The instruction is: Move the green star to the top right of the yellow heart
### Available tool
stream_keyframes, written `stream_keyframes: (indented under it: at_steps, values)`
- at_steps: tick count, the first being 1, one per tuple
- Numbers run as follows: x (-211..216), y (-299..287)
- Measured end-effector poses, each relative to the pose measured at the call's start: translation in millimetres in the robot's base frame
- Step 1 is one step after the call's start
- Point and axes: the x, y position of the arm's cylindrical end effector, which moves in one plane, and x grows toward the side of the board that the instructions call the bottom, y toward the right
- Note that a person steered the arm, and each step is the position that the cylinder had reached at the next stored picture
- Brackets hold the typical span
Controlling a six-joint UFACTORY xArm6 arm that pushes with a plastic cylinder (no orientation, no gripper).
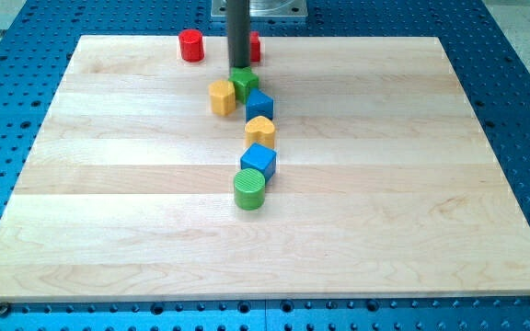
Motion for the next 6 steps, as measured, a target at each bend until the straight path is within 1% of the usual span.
stream_keyframes:
  at_steps: [2,3,4,5,6]
  values:
    - [70.8,-9.1]
    - [92.5,-4.0]
    - [93.7,13.4]
    - [83.9,62.1]
    - [53.4,97.9]
